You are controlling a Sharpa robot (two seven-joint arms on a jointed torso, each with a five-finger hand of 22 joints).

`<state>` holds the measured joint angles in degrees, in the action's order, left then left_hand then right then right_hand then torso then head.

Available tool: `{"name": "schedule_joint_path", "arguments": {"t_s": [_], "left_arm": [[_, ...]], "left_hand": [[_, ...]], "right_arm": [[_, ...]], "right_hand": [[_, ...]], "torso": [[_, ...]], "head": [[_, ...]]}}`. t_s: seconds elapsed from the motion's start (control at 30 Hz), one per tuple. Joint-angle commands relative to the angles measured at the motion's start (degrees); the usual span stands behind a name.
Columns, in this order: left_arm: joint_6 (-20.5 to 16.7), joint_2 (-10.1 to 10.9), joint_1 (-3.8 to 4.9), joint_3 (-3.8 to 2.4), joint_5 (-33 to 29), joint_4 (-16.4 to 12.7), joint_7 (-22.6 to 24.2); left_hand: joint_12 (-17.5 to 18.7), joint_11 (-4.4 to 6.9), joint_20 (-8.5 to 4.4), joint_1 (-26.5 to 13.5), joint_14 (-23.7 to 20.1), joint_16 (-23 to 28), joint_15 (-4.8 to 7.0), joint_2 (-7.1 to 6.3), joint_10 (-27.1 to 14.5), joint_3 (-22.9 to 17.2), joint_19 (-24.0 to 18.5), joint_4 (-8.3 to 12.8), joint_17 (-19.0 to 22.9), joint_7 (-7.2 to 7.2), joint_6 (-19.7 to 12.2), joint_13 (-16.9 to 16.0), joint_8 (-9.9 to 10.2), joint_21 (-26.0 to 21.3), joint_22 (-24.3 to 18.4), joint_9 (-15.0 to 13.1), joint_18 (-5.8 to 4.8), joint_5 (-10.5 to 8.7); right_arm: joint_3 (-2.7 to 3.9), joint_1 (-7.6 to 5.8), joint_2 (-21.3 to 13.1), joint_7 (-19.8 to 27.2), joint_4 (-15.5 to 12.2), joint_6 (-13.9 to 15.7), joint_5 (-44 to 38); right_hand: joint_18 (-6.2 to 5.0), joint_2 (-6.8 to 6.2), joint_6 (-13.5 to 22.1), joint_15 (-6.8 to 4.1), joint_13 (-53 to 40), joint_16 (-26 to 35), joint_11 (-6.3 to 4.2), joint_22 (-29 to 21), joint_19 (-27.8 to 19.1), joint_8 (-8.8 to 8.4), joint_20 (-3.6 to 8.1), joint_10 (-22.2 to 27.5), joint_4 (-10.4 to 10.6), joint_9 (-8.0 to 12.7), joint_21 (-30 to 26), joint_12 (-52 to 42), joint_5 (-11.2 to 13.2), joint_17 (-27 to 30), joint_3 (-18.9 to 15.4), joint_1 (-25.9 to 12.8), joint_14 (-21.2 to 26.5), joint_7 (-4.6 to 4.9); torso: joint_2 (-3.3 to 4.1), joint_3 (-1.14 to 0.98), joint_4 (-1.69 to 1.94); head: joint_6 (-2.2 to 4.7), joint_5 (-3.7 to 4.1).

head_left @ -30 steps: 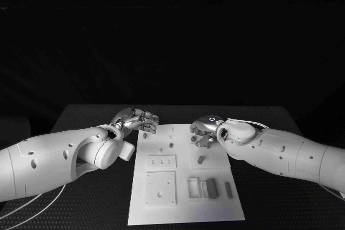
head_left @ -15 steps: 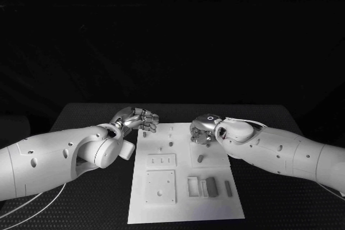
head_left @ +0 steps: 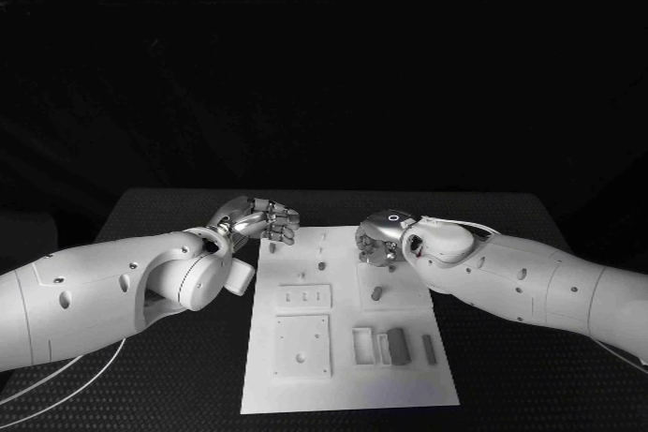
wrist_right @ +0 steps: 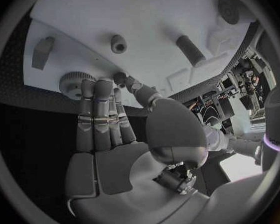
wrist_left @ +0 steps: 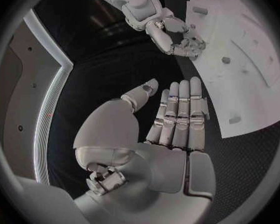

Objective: Assemble the parts on the task board

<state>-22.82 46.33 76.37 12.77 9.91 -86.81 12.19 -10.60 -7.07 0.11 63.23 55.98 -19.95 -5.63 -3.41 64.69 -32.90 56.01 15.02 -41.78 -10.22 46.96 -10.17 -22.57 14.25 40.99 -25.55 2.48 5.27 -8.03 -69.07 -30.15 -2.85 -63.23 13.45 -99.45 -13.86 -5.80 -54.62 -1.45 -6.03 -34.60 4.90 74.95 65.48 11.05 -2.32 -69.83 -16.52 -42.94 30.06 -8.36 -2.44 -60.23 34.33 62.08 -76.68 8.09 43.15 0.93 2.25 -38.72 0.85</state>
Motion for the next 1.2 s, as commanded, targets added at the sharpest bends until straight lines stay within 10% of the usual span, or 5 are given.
{"name": "schedule_joint_path", "arguments": {"t_s": [0.03, 0.9, 1.2], "left_arm": [[0.60, -0.20, 0.05, -0.05, -0.26, 0.03, 0.40], [0.97, -0.10, 0.11, -0.06, -0.25, -0.04, 0.11], [0.85, -0.61, 0.09, -0.05, -0.27, 0.70, 0.16]], "left_hand": [[0.29, -0.16, 0.03, -0.71, 0.34, 0.38, -0.27, -0.08, -0.10, 0.04, -0.16, -0.32, -0.10, -0.33, -0.29, -0.10, 0.35, -0.32, 0.07, 0.09, 1.12, -0.27], [0.60, -0.26, 0.05, -0.76, 0.32, 0.58, -0.30, -0.20, -0.25, 0.07, -0.21, -0.34, -0.24, -0.41, -0.45, -0.14, 0.50, -0.40, 0.16, 0.15, 1.12, -0.48], [0.65, -0.27, 0.05, -0.74, 0.33, 0.62, -0.30, -0.18, -0.26, 0.05, -0.21, -0.34, -0.28, -0.42, -0.47, -0.15, 0.52, -0.42, 0.19, 0.16, 1.13, -0.53]], "right_arm": [[-0.19, 0.18, 0.22, -0.33, 0.14, -0.83, -1.45], [-0.63, 1.24, 1.79, -1.54, 1.58, 0.00, -5.26], [-0.62, 1.25, 1.88, -1.99, 1.04, 4.79, -5.26]], "right_hand": [[-1.00, -0.38, -0.25, 0.00, 0.11, -0.28, 0.06, 1.51, -0.40, -0.35, 0.12, -0.18, -0.12, 0.09, 0.42, 0.42, -0.19, -0.12, -0.16, 0.15, 0.50, -0.06], [-1.02, -0.31, -1.98, -0.55, -0.16, -2.82, -0.53, 1.50, -0.64, -0.30, 0.80, -2.23, -0.23, 0.34, 4.47, 0.52, -0.20, -1.84, 1.42, 4.87, -0.25, -0.61], [-1.14, -0.07, -3.83, -1.33, -0.60, -5.25, -1.32, 1.51, 0.12, 0.22, 1.44, -4.26, -0.20, 0.24, 7.43, 0.01, -0.20, -3.40, 1.38, 5.05, -1.23, -1.29]], "torso": [[-0.02, 0.00, -0.06], [0.02, 0.07, -0.05], [0.05, 0.09, -0.13]], "head": [[-0.22, -0.06], [-0.14, -0.26], [-0.13, -0.31]]}}
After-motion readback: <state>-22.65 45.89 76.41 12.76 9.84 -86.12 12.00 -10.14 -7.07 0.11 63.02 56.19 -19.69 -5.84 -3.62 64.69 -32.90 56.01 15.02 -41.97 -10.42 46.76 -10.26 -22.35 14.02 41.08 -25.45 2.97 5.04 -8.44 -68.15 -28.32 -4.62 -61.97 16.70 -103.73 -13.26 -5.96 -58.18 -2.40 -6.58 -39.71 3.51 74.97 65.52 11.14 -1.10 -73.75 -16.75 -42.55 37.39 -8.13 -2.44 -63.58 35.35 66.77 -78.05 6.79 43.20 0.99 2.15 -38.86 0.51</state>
